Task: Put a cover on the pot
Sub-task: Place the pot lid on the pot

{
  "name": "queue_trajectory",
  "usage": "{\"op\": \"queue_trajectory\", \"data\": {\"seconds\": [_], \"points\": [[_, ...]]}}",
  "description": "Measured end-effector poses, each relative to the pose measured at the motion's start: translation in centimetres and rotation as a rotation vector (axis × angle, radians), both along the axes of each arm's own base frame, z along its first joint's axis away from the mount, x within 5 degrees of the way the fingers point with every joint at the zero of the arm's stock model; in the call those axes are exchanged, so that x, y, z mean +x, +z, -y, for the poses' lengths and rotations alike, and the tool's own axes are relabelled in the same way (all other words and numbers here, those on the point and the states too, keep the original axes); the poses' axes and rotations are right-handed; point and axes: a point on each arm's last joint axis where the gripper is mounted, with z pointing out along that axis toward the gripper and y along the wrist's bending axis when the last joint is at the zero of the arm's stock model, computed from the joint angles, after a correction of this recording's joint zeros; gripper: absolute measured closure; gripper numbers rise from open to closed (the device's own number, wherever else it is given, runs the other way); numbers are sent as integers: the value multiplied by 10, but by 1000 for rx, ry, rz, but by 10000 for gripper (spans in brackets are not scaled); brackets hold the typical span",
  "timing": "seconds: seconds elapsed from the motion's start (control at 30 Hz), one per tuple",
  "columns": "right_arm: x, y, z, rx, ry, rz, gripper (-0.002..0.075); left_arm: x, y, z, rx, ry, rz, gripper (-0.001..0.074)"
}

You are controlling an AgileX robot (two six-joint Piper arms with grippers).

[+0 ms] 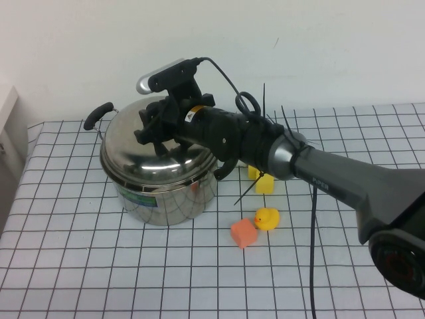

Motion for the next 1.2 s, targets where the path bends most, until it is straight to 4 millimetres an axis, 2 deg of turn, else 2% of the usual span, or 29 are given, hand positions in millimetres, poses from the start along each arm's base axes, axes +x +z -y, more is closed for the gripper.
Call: {"op": "queue_trajectory", "data": {"seconds": [0.43,0.77,1.2], "points": [[3,-1,-1,8,-10,42,381,0,0,0,-4,1,0,737],[5,-18,-2,-2,-15,23,381,0,0,0,-4,1,0,737],[5,-18,-2,16,-24,18,381,0,0,0,-4,1,0,737]]}}
